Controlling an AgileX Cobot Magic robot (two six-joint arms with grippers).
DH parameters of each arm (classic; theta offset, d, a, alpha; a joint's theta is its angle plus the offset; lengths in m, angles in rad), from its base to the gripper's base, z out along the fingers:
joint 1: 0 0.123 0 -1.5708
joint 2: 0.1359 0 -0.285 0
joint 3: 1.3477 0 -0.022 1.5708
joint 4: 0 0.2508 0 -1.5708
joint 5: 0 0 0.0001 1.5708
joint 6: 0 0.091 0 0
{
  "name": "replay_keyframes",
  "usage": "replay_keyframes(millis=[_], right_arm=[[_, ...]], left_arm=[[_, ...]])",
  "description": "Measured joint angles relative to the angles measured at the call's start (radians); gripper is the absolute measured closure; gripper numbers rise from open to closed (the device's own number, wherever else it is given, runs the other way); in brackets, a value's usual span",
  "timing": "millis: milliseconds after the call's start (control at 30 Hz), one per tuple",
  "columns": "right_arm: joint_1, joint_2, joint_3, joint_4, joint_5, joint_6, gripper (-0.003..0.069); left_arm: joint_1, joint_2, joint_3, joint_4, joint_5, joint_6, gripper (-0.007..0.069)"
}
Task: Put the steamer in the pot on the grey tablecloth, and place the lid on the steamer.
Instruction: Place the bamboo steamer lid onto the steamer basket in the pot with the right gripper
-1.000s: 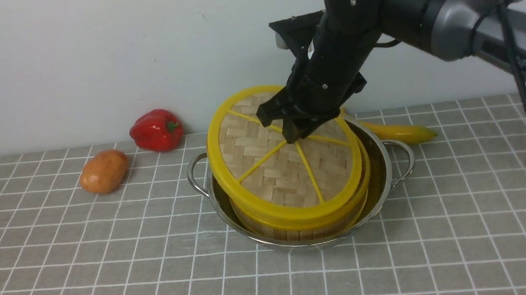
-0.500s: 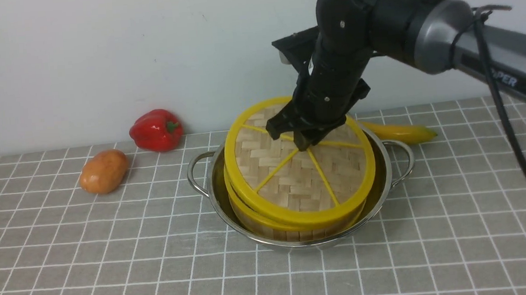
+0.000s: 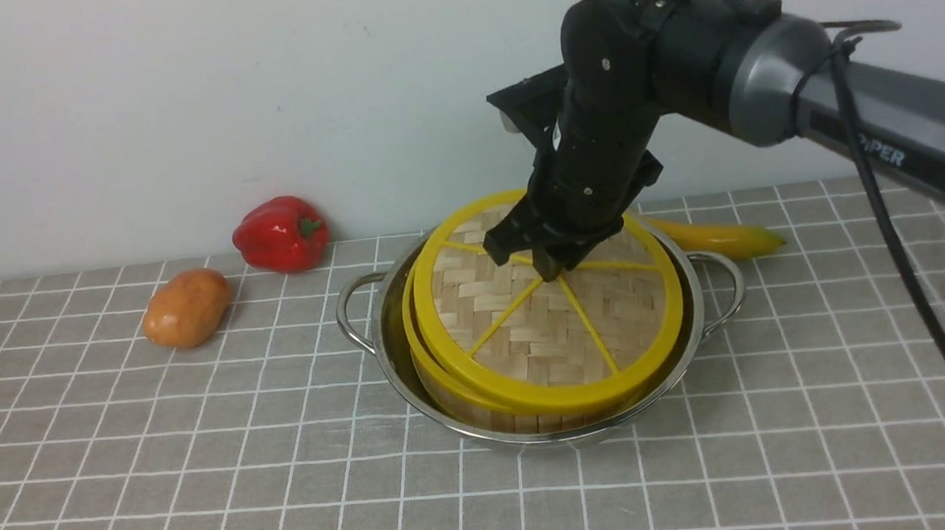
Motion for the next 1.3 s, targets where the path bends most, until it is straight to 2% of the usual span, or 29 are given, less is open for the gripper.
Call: replay_keyframes(millis=[600,933,1300], right_arm=[[0.000,0.005,-0.004,0.009,-0.001,-0.038,0.0510],[0.000,0.020,-0.120,0.026,0.003,-0.047,0.0510],[0.000,0.058,-0.127,0.040,0.002,-0.046,0.0510]], left_arm=[[0.000,0.000,0.000,0.000,0.000,0.000,0.0623],[0.000,0.000,0.000,0.000,0.000,0.000,0.0623],[0.000,0.000,0.000,0.000,0.001,0.001,0.0623]])
